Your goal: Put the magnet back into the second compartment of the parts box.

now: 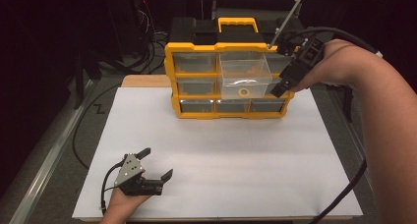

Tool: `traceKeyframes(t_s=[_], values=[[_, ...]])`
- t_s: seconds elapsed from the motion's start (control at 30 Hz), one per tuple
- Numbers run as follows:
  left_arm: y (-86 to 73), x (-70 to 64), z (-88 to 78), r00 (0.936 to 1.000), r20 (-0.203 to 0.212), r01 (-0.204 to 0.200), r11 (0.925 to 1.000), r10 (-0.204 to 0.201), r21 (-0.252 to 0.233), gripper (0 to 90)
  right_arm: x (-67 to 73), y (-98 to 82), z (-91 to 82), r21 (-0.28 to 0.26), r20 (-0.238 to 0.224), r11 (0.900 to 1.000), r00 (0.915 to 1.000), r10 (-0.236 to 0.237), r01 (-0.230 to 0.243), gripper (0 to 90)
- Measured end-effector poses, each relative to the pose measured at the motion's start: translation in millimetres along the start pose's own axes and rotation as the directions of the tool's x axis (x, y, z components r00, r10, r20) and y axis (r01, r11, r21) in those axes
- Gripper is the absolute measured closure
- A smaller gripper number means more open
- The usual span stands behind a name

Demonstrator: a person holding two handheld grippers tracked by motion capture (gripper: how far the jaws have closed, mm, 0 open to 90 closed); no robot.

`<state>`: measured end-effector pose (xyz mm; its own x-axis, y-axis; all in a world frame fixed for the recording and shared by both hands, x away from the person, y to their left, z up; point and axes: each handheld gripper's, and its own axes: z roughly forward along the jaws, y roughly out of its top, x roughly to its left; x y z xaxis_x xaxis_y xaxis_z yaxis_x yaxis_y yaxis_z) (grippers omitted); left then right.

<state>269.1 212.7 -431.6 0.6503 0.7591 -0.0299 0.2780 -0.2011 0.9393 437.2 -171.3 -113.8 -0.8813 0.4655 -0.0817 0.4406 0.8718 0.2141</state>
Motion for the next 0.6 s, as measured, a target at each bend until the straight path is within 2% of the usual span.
traceKeyframes(t_s=[0.17, 0.2, 0.37, 0.6], values=[[0.1, 1.4, -0.3, 1.0, -0.007, -0.003, 1.0, 0.003, 0.005, 0.3, 0.3, -18.1, 5.9, -0.004, -0.002, 1.0, 0.9999, 0.015, -0.015, 32.1], [0.1, 1.4, -0.2, 1.0, -0.008, -0.001, 1.0, 0.001, 0.004, 0.3, 0.6, -26.1, 9.0, -0.004, -0.005, 1.0, 0.9996, 0.027, -0.027, 30.5], [0.6, 0.4, -1.0, 1.0, -0.007, -0.001, 1.0, 0.001, -0.003, 0.2, 4.0, -38.1, 15.5, -0.011, -0.017, 0.999, 0.9992, 0.036, -0.036, 28.0], [0.7, -0.3, 0.4, 1.0, -0.007, 0.003, 1.0, -0.003, -0.003, 0.2, 15.5, -52.5, 40.5, 0.009, -0.026, 0.999, 0.9986, 0.046, -0.046, 17.7]])
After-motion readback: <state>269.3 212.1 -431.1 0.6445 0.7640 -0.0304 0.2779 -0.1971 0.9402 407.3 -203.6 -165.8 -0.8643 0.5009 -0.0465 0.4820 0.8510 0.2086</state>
